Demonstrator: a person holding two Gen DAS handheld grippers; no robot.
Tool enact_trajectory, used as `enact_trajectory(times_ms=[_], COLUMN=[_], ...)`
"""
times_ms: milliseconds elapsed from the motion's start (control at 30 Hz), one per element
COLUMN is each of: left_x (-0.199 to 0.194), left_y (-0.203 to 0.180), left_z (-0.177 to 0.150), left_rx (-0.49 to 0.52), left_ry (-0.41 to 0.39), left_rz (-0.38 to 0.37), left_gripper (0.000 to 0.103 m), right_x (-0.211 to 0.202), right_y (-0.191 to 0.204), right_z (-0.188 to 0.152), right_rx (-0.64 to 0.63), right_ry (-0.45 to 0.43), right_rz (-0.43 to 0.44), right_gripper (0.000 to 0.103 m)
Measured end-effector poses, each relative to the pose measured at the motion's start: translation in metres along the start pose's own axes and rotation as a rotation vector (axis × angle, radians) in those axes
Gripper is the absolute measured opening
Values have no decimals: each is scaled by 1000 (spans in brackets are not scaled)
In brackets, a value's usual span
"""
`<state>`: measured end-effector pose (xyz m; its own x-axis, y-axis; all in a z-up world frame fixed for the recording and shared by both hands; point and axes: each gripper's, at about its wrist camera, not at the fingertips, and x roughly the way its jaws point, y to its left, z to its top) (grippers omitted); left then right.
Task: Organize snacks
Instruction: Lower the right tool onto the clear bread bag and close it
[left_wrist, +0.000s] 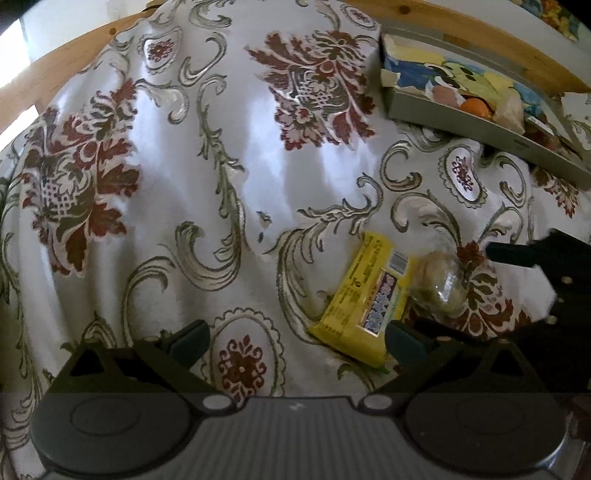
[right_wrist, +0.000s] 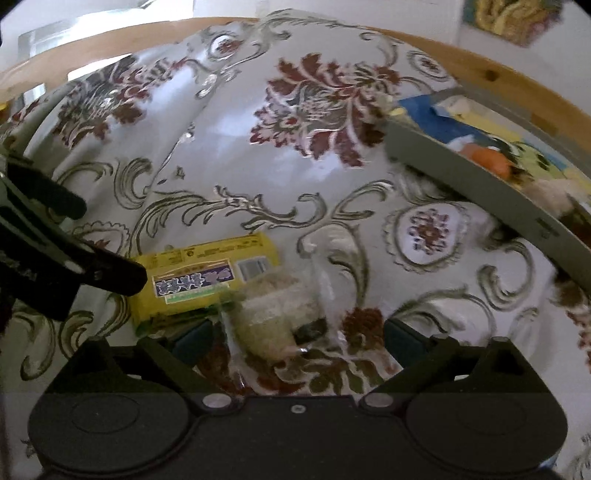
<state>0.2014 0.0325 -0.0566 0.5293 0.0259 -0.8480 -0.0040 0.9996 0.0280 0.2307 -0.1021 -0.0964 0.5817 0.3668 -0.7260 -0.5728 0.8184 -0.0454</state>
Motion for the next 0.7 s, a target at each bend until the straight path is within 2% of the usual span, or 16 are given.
enact_trajectory(times_ms=[67, 167, 233, 300, 367, 500, 700], left_x=[1, 3, 4, 5, 4, 2, 1], left_y=[-1, -1, 0, 1, 0, 0, -1], left_z=[1, 1, 1, 1, 1, 0, 1], left_rx=[10, 8, 1, -1, 3, 7, 12], left_ry=[-3, 6, 14, 18, 16, 14, 10], left_rz=[4, 10, 11, 9, 9, 3, -4], left_gripper=[103, 103, 103, 103, 103, 103, 103], right_x=[8, 13, 11, 10, 8, 2, -17], right_y=[1, -5, -6, -6, -5, -6, -11], right_z=[0, -2, -1, 0, 0, -1, -2], right_rx=[-24, 17, 20, 23, 21, 24, 16], right_ry=[5, 11, 8, 19, 27, 43, 73], right_rz=[-19, 0, 10, 7, -2, -22, -59], right_gripper=[94, 89, 80, 64, 58, 53, 52])
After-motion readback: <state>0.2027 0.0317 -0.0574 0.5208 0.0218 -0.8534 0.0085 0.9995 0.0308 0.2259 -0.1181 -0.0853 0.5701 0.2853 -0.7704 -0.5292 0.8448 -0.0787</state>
